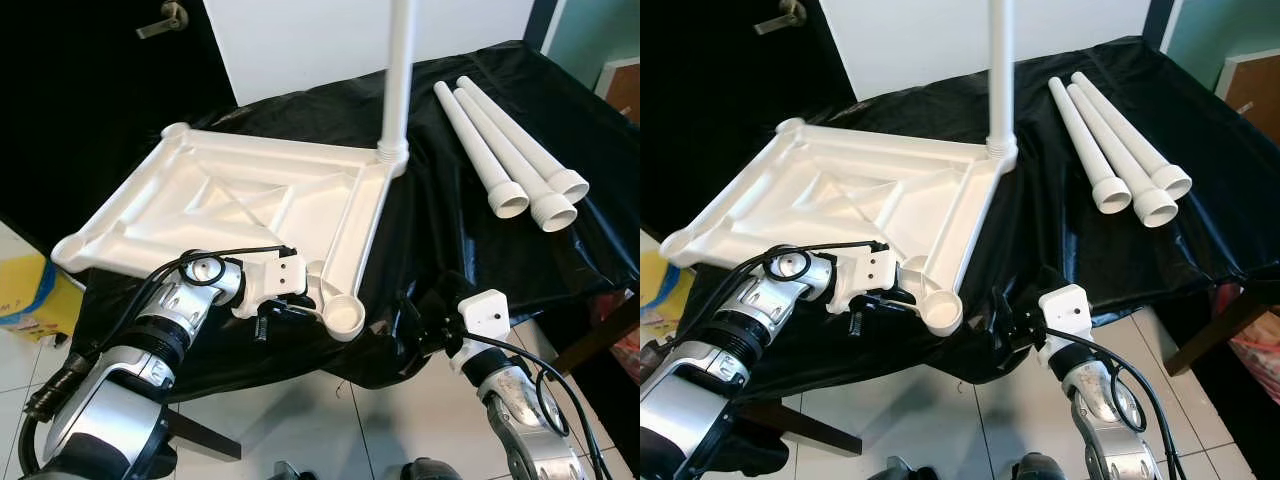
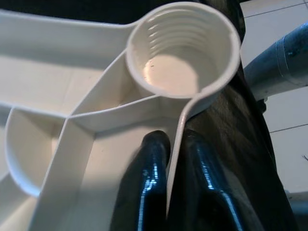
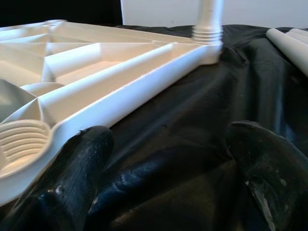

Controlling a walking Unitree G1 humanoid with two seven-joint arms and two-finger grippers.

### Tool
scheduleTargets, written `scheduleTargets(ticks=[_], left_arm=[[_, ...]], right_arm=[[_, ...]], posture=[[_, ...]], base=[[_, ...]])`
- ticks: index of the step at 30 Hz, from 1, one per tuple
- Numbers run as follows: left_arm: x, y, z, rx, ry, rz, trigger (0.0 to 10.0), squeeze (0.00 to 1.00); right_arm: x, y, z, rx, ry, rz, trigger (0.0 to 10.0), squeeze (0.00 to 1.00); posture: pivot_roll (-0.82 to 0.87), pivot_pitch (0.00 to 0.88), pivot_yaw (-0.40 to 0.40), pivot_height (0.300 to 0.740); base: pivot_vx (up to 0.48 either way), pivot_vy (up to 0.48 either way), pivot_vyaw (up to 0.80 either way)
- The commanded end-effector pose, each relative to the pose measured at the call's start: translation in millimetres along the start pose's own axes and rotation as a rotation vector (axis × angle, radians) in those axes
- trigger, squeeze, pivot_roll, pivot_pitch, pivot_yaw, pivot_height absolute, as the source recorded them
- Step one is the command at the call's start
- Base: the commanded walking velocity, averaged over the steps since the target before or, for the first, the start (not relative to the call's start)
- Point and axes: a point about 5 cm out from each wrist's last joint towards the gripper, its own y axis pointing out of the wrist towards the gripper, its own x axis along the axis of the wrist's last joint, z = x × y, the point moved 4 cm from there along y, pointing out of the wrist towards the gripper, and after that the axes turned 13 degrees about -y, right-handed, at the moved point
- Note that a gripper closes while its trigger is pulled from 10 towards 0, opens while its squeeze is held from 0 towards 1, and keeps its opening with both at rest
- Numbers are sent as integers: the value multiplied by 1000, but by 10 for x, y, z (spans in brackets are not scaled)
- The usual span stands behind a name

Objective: Building children table

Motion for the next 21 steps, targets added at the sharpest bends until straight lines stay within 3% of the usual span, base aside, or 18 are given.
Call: scheduleTargets(ticks=[1, 8, 9, 10, 11, 15, 16, 18, 19, 20, 21], left_arm=[[-131, -27, 114, 140, -83, -17, 0, 0], [-40, 18, 175, 218, -81, -74, 0, 0], [-6, 32, 197, 249, -73, -91, 2118, 0], [-6, 32, 197, 249, -73, -91, 2118, 0], [50, 53, 194, 265, -61, -122, 10000, 0], [124, 70, 181, 270, -56, -167, 10000, 0], [185, 78, 174, 273, -55, -204, 10000, 204], [185, 78, 174, 273, -55, -204, 10000, 204], [275, 85, 167, 273, -68, -257, 10000, 1000], [384, 86, 140, 259, -87, -322, 10000, 1000], [384, 86, 140, 259, -87, -322, 10000, 1000]], right_arm=[[-25, -20, 21, 4, 11, 16, 10000, 0], [-26, -12, 3, -7, 7, 19, 10000, 0], [-27, -5, -6, -15, 6, 19, 10000, 0], [-27, -5, -6, -15, 6, 19, 10000, 0], [-25, 10, -27, -33, 5, 19, 10000, 0], [-29, 30, -63, -61, 5, 23, 10000, 0], [-34, 47, -101, -87, 1, 29, 10000, 0], [-34, 47, -101, -87, 1, 29, 10000, 0], [-50, 75, -169, -133, -3, 42, 10000, 0], [-57, 109, -262, -191, -15, 52, 10000, 0], [-57, 109, -262, -191, -15, 52, 10000, 0]], posture=[[-227, 88, 132, 740], [-221, 101, 132, 740], [-221, 101, 132, 740], [-221, 101, 132, 740], [-219, 103, 134, 740], [-219, 103, 134, 740], [-209, 103, 129, 740], [-209, 103, 129, 740], [-205, 102, 128, 740], [-204, 102, 129, 740], [-204, 102, 129, 740]], base=[[0, 0, 0], [0, 0, 0], [0, 0, 0], [0, 0, 0], [0, 0, 0], [0, 0, 0], [0, 0, 0], [0, 0, 0], [0, 0, 0], [0, 0, 0], [0, 0, 0]])
